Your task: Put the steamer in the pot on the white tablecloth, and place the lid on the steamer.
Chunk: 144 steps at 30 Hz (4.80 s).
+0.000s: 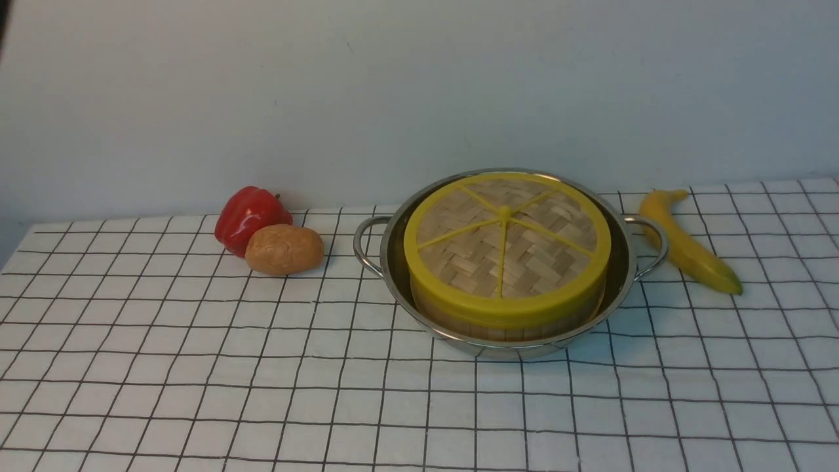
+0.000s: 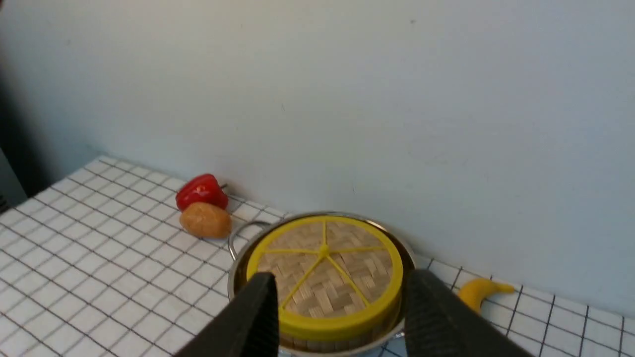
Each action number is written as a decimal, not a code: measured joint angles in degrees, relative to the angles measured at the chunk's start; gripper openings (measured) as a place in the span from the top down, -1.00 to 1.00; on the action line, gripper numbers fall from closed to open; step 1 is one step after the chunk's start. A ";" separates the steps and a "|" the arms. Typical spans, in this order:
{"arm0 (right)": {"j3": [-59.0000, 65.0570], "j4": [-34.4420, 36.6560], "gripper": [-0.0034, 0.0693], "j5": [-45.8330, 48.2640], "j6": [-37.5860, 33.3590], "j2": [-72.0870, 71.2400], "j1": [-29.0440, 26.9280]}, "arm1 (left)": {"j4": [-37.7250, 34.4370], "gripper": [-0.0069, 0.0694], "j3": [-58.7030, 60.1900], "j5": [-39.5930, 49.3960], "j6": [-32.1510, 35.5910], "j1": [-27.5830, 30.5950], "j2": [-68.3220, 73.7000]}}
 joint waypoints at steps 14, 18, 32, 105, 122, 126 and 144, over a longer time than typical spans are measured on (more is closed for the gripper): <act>28.21 -11.83 0.88 -6.51 2.00 -21.53 0.00 | 0.40 0.88 41.85 -3.01 -0.53 0.00 -28.29; 32.61 -12.85 0.93 -8.70 2.82 -27.50 0.00 | 0.50 0.88 50.44 -12.46 -2.84 0.00 -35.96; 36.67 -13.18 0.91 -8.99 2.85 -32.79 0.00 | -5.16 0.85 71.52 -32.24 -5.55 0.00 -49.22; 37.36 4.53 0.25 -8.90 3.94 -32.79 -0.05 | 0.50 0.46 104.18 -48.13 -9.05 35.97 -68.65; 72.68 -4.20 0.25 -53.15 1.45 -32.82 -13.40 | 0.50 0.38 104.18 -48.15 -9.05 35.97 -68.65; 77.20 -4.19 0.25 -58.54 1.45 -33.11 -13.59 | 0.50 0.37 104.18 -48.19 -9.05 35.97 -68.65; 81.68 -7.61 0.25 -52.47 1.40 -38.86 -13.59 | 0.50 0.29 104.18 -48.31 -9.05 35.97 -68.73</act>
